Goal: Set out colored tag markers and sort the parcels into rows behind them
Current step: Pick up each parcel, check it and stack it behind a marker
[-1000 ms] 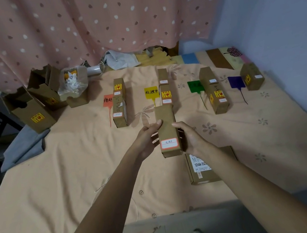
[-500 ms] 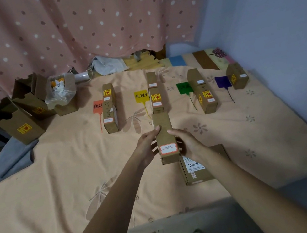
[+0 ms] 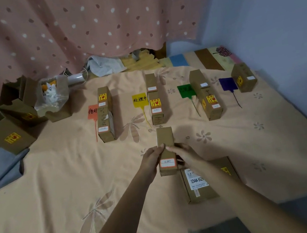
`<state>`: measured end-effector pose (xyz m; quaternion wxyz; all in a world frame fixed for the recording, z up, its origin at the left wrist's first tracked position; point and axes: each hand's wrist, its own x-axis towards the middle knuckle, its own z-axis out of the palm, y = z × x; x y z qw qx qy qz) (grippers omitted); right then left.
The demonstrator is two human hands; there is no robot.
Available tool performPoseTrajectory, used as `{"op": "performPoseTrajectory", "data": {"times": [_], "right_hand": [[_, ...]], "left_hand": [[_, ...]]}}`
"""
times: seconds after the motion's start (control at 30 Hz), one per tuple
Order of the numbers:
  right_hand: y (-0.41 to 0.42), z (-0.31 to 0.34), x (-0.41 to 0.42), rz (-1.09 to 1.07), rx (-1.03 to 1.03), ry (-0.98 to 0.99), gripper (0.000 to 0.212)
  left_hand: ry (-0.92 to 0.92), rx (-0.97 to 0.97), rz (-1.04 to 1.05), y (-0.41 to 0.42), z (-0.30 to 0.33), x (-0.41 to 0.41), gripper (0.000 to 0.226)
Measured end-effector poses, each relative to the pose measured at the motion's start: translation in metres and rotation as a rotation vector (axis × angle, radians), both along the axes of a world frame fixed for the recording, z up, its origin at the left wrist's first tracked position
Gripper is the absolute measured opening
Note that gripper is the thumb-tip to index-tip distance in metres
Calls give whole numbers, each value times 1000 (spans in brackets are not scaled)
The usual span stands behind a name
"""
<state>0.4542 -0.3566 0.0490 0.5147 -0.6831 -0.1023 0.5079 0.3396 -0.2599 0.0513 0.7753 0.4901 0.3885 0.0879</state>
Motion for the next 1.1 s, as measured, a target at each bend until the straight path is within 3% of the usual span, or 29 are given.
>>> {"op": "performPoseTrajectory", "data": {"times": [0.17,0.43,0.6,0.83,1.0,1.1], "right_hand": [[36,-36,30,12,-24,21,33],[80,-85,77,71,-148,-9,45],[93,-104,88,107,-159,-41,75],[93,-99,96,99,-131,-62,41],[91,-102,93,85,-115,-31,49],[94,-103,93,80,-109,-14,70]], "left_hand": [[8,-13,73,24,-33,28,27],[104,-18,168,56,-73,74,28],[102,-25,195,69,-87,80,31],[98,-34,222,69,-90,86,23],[71,-16,209,69,-93,82,32],[92,4,190,74,-91,83,45]]}}
